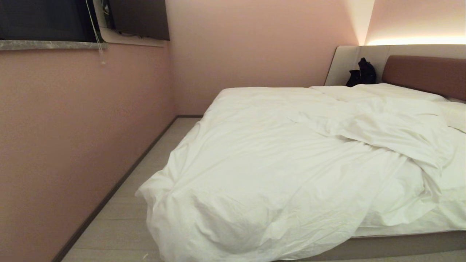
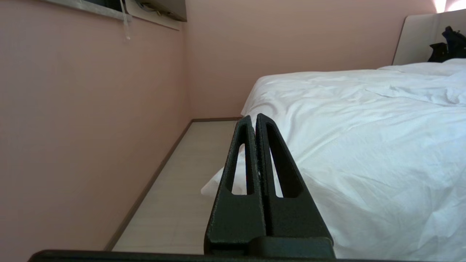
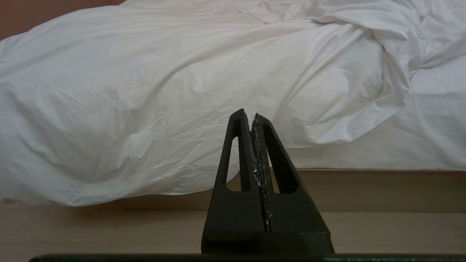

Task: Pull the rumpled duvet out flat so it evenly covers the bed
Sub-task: Hold the folded corner of the quilt

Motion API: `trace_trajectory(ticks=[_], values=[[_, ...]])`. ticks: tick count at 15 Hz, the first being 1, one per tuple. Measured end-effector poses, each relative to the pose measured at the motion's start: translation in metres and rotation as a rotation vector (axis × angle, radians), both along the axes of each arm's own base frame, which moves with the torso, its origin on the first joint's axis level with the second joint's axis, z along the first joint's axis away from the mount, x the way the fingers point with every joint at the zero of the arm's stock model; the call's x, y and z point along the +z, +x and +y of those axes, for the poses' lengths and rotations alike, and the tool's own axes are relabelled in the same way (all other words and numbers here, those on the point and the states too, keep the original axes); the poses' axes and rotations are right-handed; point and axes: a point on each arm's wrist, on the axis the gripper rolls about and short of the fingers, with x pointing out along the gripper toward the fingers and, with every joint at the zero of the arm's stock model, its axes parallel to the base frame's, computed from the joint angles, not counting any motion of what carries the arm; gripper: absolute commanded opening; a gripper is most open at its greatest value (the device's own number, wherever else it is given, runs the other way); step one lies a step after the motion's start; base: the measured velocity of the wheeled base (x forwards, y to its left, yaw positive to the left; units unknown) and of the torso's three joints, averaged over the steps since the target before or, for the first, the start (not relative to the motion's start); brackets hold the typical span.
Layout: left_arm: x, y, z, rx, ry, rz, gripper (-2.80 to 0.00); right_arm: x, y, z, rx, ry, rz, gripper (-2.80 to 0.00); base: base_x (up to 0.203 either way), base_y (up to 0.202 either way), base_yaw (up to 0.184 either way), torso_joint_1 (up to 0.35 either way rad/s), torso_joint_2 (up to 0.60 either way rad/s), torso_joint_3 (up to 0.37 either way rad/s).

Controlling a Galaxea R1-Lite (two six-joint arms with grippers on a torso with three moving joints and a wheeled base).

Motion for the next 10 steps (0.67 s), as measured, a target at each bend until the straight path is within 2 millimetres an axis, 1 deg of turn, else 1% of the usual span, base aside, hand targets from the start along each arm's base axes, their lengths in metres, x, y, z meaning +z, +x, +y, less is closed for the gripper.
trace_trajectory(ticks=[6,10], values=[[-0.026,0.011,-0.001,-0.056,0.011,0.084,-2.80,0.000,0.000,0.000,0.001,0.001,0.001,-2.80,0.000,0.000,0.000,0.000,0.00,0.000],[-0.038,0.014,-0.001,-0.055,0.001,0.166,-2.80,0.000,0.000,0.000,0.001,0.001,0.001,-2.80,0.000,0.000,0.000,0.000,0.00,0.000]])
